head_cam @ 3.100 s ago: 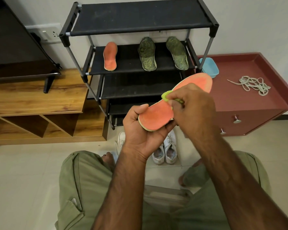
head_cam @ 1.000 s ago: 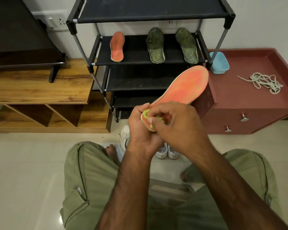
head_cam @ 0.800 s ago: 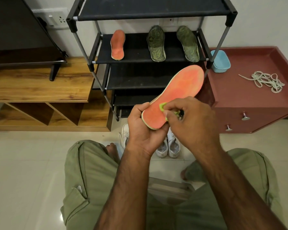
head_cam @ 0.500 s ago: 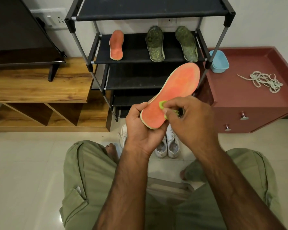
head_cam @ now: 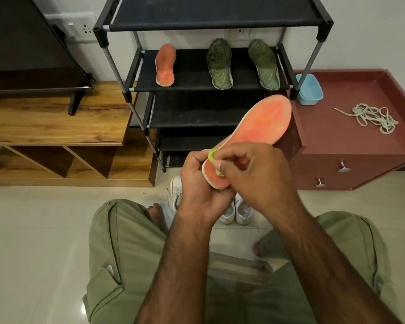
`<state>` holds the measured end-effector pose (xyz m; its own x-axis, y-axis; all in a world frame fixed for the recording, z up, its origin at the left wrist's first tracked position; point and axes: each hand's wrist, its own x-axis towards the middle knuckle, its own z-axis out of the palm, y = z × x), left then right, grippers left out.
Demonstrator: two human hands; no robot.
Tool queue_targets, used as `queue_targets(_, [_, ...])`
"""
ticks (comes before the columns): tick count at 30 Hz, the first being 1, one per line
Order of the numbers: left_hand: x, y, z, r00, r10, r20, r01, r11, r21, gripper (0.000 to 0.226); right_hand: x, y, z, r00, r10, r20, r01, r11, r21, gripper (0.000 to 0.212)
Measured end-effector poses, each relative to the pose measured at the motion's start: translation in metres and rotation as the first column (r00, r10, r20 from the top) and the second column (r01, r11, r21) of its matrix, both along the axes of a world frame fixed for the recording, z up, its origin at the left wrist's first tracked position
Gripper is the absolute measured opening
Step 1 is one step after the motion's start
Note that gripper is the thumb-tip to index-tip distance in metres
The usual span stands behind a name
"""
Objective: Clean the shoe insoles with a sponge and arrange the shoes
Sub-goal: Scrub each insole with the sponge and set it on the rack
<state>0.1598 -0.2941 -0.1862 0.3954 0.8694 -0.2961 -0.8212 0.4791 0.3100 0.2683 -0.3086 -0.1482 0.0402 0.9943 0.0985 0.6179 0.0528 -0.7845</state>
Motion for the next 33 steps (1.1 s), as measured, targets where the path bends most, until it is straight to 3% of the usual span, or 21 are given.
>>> queue_targets(3, [0.004, 0.000, -0.003, 0.999, 0.029, 0.014, -0.029, 1.000, -0.003, 0.037, 0.005, 0.007, 0.000, 0.988, -0.144, 0.063, 0.140, 0.988, 0.064, 0.015])
queue_targets(8, [-0.001, -0.001, 0.001, 1.000, 0.021, -0.011, -0.021, 1.000, -0.002, 0.041, -0.007, -0.012, -0.005, 1.000, 0.005, -0.027, -0.003, 0.999, 0.044, 0.017])
queue_targets(11, [-0.003, 0.000, 0.003, 0.996, 0.081, -0.048, -0.082, 0.996, -0.019, 0.038, 0.015, 0.005, -0.012, 0.986, -0.166, -0.019, 0.167, 0.980, 0.106, 0.016])
queue_targets(13, [-0.002, 0.001, 0.001, 0.996, 0.082, -0.041, -0.082, 0.997, -0.007, 0.036, 0.027, 0.015, -0.013, 0.964, -0.258, -0.060, 0.263, 0.957, 0.118, 0.014])
queue_targets(18, [-0.003, 0.003, 0.000, 0.997, 0.064, -0.042, -0.063, 0.998, 0.028, 0.047, 0.033, 0.018, -0.008, 0.909, -0.291, -0.300, 0.320, 0.946, 0.053, 0.009])
queue_targets(21, [0.005, 0.003, 0.000, 0.993, 0.110, -0.043, -0.108, 0.993, 0.041, 0.032, 0.029, 0.017, -0.005, 0.888, -0.278, -0.366, 0.316, 0.948, 0.046, 0.008])
queue_targets(24, [0.015, 0.004, 0.001, 0.975, 0.183, -0.127, -0.172, 0.981, 0.089, 0.026, 0.014, 0.013, -0.007, 0.921, -0.233, -0.313, 0.264, 0.963, 0.059, 0.007])
queue_targets(28, [0.024, 0.004, 0.012, 0.974, 0.208, -0.093, -0.208, 0.978, 0.010, 0.022, -0.011, 0.000, -0.012, 0.974, -0.189, -0.126, 0.206, 0.967, 0.148, 0.012])
queue_targets(31, [0.017, 0.002, 0.006, 0.970, 0.224, -0.094, -0.226, 0.974, -0.004, 0.041, -0.023, -0.007, -0.014, 0.986, -0.157, -0.060, 0.165, 0.970, 0.180, 0.015])
queue_targets(33, [0.012, -0.003, 0.001, 0.990, 0.140, -0.022, -0.139, 0.990, 0.023, 0.059, -0.023, -0.006, -0.015, 0.991, -0.133, -0.008, 0.133, 0.975, 0.180, 0.016])
